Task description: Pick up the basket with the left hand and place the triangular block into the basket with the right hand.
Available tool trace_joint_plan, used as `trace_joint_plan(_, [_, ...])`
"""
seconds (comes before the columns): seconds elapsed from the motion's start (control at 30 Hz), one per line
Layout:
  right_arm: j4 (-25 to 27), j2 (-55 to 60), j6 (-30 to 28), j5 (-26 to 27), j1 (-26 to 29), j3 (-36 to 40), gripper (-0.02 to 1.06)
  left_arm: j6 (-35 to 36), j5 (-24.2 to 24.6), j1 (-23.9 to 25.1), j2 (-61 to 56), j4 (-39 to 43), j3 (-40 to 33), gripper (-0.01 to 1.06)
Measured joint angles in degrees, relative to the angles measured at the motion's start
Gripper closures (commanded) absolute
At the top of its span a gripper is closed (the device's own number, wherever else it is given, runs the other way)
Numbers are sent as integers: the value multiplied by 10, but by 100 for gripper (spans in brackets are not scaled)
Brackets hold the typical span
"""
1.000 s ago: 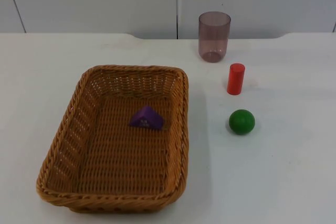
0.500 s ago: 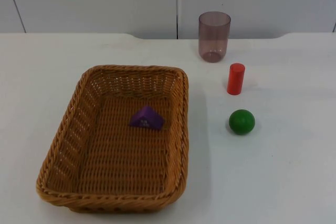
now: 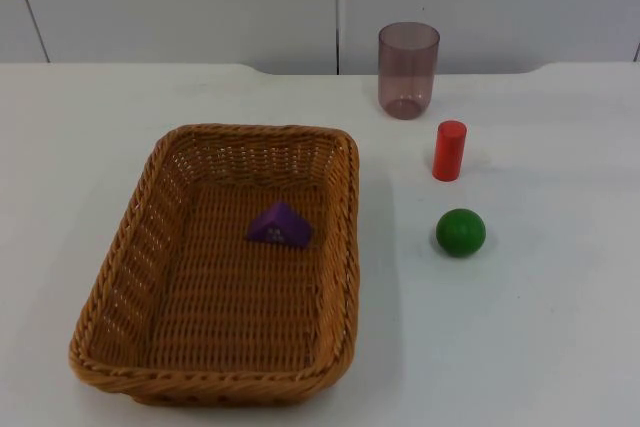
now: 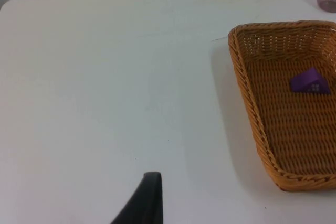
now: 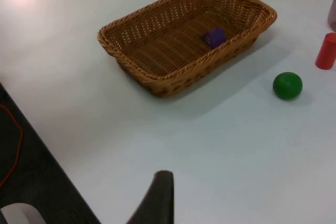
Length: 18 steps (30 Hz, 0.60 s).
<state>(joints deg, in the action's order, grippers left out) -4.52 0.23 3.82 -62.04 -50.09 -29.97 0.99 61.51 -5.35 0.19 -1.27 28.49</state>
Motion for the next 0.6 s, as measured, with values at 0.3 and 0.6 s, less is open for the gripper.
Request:
trace_joint_plan(0.3, [0,0,0,0,0,0,-1,0,0,0,0,0,0,0])
trace_joint_plan(0.6, [0,0,0,0,0,0,-1,0,0,0,0,0,0,0])
